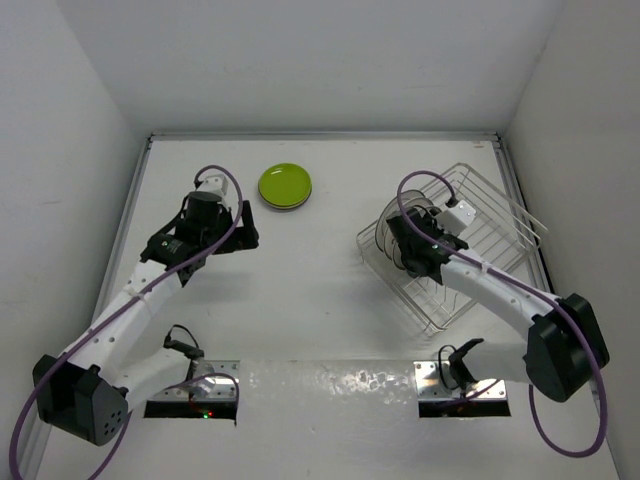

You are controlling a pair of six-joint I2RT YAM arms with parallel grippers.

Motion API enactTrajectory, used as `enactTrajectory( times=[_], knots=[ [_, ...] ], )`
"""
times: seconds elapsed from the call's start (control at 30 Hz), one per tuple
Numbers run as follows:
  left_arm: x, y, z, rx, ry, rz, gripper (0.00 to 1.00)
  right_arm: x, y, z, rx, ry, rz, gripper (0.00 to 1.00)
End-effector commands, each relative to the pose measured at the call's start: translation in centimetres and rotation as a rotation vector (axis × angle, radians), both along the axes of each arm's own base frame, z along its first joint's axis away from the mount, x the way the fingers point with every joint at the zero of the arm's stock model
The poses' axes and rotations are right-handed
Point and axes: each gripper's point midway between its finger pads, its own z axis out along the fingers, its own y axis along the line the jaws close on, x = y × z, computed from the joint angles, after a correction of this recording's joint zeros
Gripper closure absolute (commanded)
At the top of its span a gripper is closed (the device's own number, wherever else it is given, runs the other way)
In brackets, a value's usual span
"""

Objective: Unload the plates from the dish rack

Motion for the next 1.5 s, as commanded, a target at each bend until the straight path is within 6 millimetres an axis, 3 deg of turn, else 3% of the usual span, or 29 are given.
enactTrajectory(
  times=[0.0,0.1,0.17,0.47,0.67,0.8,0.83,0.9,1.0,1.07,1.1,1.13,1.17,1.2,1.23,1.3,1.33,1.37,1.47],
  knots=[
    [0.7,-0.2,1.5,-0.006,-0.067,-0.018,0.0,0.0,-0.3,0.0,0.045,-0.01,-0.077,0.64],
    [0.7,-0.1,1.5,-0.004,-0.067,-0.017,0.0,-0.3,-0.3,-0.4,0.064,0.004,-0.099,0.69],
    [0.7,-0.1,1.5,-0.003,-0.068,-0.015,0.0,-0.4,-0.3,-0.1,0.076,-0.002,-0.115,0.81],
    [0.9,-0.2,1.8,-0.01,-0.072,-0.016,0.0,-0.5,-0.9,3.5,0.138,-0.113,-0.162,0.97],
    [1.1,-0.5,3.5,-0.05,-0.105,0.005,0.0,0.3,-0.6,8.3,0.135,-0.187,-0.105,1.0],
    [1.3,-1.3,7.3,-0.143,-0.181,0.014,0.0,1.2,0.1,13.5,0.04,-0.234,0.019,1.0],
    [1.2,-1.6,8.4,-0.19,-0.209,0.025,0.0,1.2,0.5,14.6,-0.075,-0.196,0.14,1.0],
    [1.4,-2.3,10.5,-0.265,-0.262,0.024,0.0,2.6,3.1,18.3,-0.113,-0.275,0.307,1.0],
    [1.2,-4.0,13.4,-0.449,-0.315,0.028,0.0,2.4,10.0,20.2,-0.268,-0.209,0.854,1.0],
    [1.0,-5.7,14.6,-0.55,-0.322,-0.029,0.0,1.5,13.3,21.8,-0.309,-0.235,1.071,1.0],
    [0.9,-6.3,14.6,-0.609,-0.303,-0.028,0.0,0.0,16.2,20.0,-0.367,-0.17,1.294,1.0],
    [0.5,-7.5,14.9,-0.66,-0.284,-0.078,0.0,-0.9,17.4,19.5,-0.413,-0.127,1.388,1.0],
    [0.6,-8.1,15.5,-0.704,-0.293,-0.101,0.0,-1.7,18.6,21.4,-0.48,-0.139,1.454,1.0],
    [0.6,-8.7,15.1,-0.748,-0.265,-0.102,0.0,-4.8,20.0,19.2,-0.634,-0.021,1.643,1.0],
    [0.2,-9.4,15.1,-0.78,-0.241,-0.136,0.0,-5.2,20.9,17.6,-0.739,0.066,1.705,1.0],
    [0.3,-10.2,14.9,-0.837,-0.214,-0.151,0.0,-7.1,21.5,16.4,-0.97,0.154,1.813,1.0],
    [0.1,-10.8,14.0,-0.852,-0.185,-0.173,0.0,-8.8,23.1,16.0,-1.053,0.144,1.862,1.0],
    [0.2,-11.1,13.8,-0.872,-0.173,-0.181,0.0,-8.3,22.9,15.2,-1.148,0.187,1.809,1.0],
    [0.3,-11.8,11.7,-0.884,-0.109,-0.186,0.0,-8.9,25.2,14.8,-1.207,0.122,1.839,1.0]
  ],
)
